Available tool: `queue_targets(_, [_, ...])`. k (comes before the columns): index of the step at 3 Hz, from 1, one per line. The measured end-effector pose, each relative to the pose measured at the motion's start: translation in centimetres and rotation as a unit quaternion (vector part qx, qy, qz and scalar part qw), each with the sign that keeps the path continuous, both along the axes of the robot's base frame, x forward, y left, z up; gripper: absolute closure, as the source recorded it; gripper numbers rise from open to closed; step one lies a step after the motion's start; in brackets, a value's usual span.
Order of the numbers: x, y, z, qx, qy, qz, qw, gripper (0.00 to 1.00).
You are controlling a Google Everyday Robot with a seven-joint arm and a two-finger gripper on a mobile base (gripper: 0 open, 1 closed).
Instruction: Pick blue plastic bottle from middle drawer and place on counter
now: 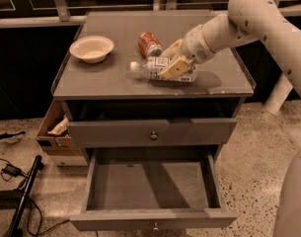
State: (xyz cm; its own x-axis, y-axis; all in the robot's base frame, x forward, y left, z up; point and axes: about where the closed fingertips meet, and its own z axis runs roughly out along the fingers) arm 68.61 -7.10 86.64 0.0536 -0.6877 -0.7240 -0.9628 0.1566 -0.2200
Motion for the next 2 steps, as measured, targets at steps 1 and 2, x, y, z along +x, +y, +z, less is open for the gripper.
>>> queue_targets(1, [0.49,0.29,-1.01,0.001,0.009,0.0,1.0,0.98])
queue_targets(2, [0.49,0.29,-1.02,0.001,0.009,0.0,1.0,0.76])
